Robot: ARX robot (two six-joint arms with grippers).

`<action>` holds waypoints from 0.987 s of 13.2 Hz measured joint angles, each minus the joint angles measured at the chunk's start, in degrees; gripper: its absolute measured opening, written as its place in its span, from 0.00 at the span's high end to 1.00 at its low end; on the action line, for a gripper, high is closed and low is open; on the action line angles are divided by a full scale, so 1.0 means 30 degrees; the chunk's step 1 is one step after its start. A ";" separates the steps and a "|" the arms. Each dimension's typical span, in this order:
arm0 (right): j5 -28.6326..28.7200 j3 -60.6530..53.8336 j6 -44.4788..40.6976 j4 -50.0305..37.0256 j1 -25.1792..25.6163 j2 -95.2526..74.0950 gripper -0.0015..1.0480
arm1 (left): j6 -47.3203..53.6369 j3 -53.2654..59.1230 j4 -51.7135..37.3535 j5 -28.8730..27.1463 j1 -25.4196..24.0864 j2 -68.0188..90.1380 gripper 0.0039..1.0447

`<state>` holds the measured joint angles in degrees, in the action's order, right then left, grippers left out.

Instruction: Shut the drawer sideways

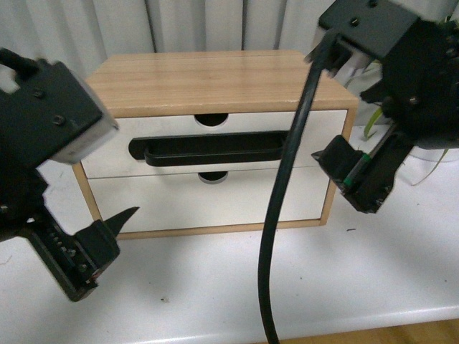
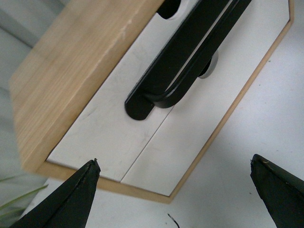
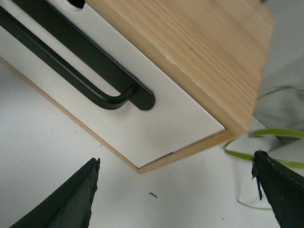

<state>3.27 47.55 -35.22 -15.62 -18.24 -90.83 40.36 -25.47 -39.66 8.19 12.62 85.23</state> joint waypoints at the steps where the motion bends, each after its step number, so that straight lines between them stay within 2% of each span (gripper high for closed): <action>1: -0.0685 -0.2164 0.1457 -0.1202 -0.0073 0.2040 0.07 | -0.1515 0.1727 0.0401 -0.0058 -0.0430 -0.2659 0.06; 3: -0.2382 -0.5049 0.4029 -0.2361 -0.0022 0.5166 0.07 | -0.3840 0.3934 0.2288 -0.0073 -0.1676 -0.7031 0.06; 4: -0.3679 -0.6863 0.5778 -0.2324 -0.0022 0.7825 0.07 | -0.5719 0.5158 0.4233 0.0328 -0.3104 -1.0615 0.06; 8: -0.7905 -1.1759 1.0856 0.0015 -0.1086 1.6101 0.07 | -1.1016 0.7577 1.1956 0.2433 -0.7941 -2.2119 0.06; 10: -0.8619 -1.2335 1.3172 0.0219 -0.1049 1.7813 0.07 | -1.2313 0.7679 1.2291 0.2565 -0.8255 -2.3547 0.06; 12: -0.8568 -1.2429 1.3369 -0.0284 -0.1042 1.7573 0.07 | -1.2451 0.7679 1.2240 0.2550 -0.8240 -2.3518 0.06; 13: -0.7337 -1.3770 1.2626 -0.4102 -0.0372 1.7857 0.21 | -1.2932 0.8284 1.0091 0.1056 -0.7512 -2.4145 0.18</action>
<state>-18.74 6.24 2.66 -27.92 -19.35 -37.26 1.56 -0.62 -9.39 11.35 -9.91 12.80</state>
